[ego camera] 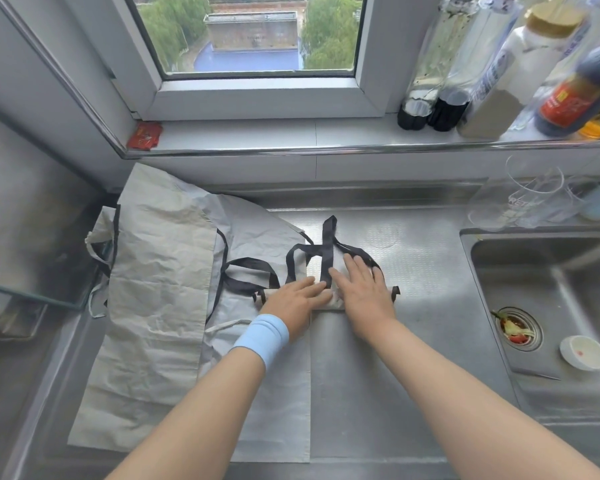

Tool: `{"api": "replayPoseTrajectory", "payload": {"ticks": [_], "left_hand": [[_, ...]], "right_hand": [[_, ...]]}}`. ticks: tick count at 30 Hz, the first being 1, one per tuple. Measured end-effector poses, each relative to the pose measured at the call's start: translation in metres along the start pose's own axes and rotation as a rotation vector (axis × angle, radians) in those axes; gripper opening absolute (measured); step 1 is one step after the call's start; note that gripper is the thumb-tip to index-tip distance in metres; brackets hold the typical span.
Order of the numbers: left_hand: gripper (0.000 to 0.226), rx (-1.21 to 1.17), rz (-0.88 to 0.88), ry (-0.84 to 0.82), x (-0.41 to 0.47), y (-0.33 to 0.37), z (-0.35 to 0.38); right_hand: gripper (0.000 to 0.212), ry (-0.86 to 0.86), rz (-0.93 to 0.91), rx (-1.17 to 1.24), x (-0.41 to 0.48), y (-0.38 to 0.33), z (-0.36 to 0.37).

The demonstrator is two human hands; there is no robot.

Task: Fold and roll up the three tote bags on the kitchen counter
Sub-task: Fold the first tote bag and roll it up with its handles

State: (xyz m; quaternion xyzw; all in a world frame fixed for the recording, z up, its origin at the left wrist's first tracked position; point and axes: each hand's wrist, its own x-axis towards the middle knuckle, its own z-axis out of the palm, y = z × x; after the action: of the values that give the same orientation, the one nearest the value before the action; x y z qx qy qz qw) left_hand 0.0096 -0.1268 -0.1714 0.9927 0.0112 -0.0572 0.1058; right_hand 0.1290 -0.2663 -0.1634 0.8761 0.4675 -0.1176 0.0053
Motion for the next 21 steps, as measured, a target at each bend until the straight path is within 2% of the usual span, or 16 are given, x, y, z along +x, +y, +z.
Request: {"api": "replayPoseTrajectory", "payload": {"ticks": [3, 8, 12, 14, 17, 19, 21], "left_hand": [[0.065, -0.047, -0.106, -0.094, -0.014, -0.001, 0.014], [0.065, -0.094, -0.149, -0.117, -0.021, -0.014, 0.016], [0.064, -0.121, -0.165, -0.148, -0.019, -0.017, 0.015], [0.067, -0.130, -0.179, -0.159, -0.017, -0.015, 0.014], [0.070, -0.140, -0.204, -0.183, -0.017, -0.013, 0.011], [0.068, -0.140, -0.213, -0.196, -0.016, -0.012, 0.007], [0.064, -0.100, -0.216, -0.167, -0.013, -0.010, 0.001]], "right_hand": [[0.052, -0.061, 0.003, 0.065, -0.007, 0.012, 0.013], [0.067, -0.129, -0.034, 0.251, -0.003, 0.025, 0.019], [0.077, -0.126, -0.088, 0.276, -0.004, 0.030, 0.018], [0.064, -0.090, -0.110, 0.266, -0.005, 0.030, 0.018], [0.035, 0.065, -0.224, 0.182, -0.002, 0.032, 0.012], [0.034, 0.145, -0.306, 0.056, 0.003, 0.033, 0.006], [0.032, 0.152, -0.365, -0.070, 0.008, 0.030, 0.001]]}}
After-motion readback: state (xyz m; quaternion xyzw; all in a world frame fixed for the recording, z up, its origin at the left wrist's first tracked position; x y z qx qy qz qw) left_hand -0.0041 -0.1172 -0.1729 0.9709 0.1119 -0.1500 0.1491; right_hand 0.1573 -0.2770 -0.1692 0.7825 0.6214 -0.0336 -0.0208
